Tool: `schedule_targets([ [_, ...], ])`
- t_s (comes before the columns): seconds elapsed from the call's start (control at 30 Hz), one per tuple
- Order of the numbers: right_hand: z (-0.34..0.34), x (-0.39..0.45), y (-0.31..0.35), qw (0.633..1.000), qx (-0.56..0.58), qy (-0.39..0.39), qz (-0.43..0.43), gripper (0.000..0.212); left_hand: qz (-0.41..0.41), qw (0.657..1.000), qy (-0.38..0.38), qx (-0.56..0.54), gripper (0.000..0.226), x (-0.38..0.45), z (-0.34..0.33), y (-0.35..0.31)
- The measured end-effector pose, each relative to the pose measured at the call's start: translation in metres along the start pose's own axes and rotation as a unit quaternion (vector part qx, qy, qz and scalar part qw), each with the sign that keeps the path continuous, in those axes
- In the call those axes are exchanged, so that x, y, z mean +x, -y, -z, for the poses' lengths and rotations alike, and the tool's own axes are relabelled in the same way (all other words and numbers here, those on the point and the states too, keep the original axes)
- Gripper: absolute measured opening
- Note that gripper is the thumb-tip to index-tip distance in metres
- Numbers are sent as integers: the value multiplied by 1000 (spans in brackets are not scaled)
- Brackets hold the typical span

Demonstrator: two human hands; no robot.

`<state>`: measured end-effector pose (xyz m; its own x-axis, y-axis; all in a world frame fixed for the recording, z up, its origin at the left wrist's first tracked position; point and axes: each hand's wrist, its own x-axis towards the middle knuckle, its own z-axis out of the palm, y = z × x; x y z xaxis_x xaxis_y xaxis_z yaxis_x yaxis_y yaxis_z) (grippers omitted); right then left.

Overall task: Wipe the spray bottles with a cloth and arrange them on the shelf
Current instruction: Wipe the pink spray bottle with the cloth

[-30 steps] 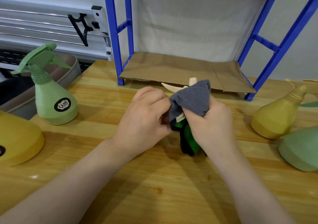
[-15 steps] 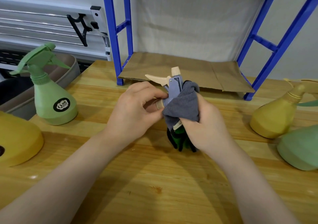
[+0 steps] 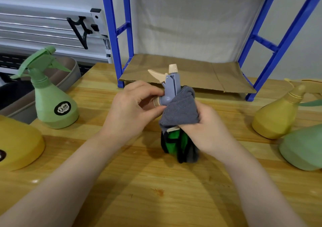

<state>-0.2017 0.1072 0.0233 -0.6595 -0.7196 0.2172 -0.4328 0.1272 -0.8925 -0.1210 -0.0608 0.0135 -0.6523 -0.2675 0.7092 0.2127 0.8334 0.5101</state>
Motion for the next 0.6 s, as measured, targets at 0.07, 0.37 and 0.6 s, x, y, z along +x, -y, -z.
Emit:
schedule_targets([
  [0.07,3,0,0,998,51,35,0,14,-2,1000,3,-11,30,0,1,-2],
  [0.37,-2,-7,11,956,280,79,-35,6,2,996,1,-93,27,0,2,-4],
  [0.6,-9,-3,9,916,381,-4,-127,26,-4,997,11,-72,28,0,2,-2],
])
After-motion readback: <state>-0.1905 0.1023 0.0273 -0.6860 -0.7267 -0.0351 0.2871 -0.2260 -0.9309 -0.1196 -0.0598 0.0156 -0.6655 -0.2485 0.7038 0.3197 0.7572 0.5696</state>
